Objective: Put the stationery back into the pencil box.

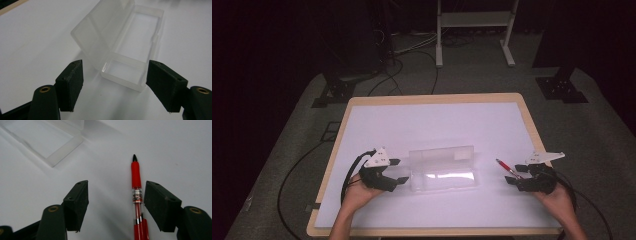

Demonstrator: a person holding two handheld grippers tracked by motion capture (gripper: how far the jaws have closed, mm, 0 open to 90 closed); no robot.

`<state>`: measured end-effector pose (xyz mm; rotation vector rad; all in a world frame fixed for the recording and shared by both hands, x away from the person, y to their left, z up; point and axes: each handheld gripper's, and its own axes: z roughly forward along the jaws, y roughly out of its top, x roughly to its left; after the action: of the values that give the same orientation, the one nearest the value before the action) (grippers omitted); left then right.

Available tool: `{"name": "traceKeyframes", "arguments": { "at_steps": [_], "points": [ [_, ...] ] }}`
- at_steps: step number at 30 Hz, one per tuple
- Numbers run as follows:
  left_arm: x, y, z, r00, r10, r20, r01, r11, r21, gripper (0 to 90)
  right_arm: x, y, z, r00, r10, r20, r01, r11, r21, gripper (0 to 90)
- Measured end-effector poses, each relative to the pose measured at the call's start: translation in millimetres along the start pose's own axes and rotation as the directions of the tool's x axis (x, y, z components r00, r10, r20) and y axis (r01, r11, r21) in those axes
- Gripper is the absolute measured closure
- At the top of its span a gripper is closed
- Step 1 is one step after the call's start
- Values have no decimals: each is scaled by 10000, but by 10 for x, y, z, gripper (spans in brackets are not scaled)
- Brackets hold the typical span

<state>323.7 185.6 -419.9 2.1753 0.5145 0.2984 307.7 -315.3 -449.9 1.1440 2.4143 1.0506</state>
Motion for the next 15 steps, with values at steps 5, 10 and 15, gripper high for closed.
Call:
{"name": "traceKeyframes", "arguments": {
  "at_steps": [5,10,15],
  "points": [
    [14,-34,-11,9995,-78,-290,80,9999,98,262,-52,0,15,9998,195,56,-195,9997,148,439],
    [32,-75,17,9983,-315,-488,320,9995,76,212,-94,1,26,9995,270,150,-274,9993,255,511],
    [41,-87,14,9975,-409,-584,409,9992,-2,193,-140,-6,34,9988,364,337,-375,9987,331,581]
  ]
}}
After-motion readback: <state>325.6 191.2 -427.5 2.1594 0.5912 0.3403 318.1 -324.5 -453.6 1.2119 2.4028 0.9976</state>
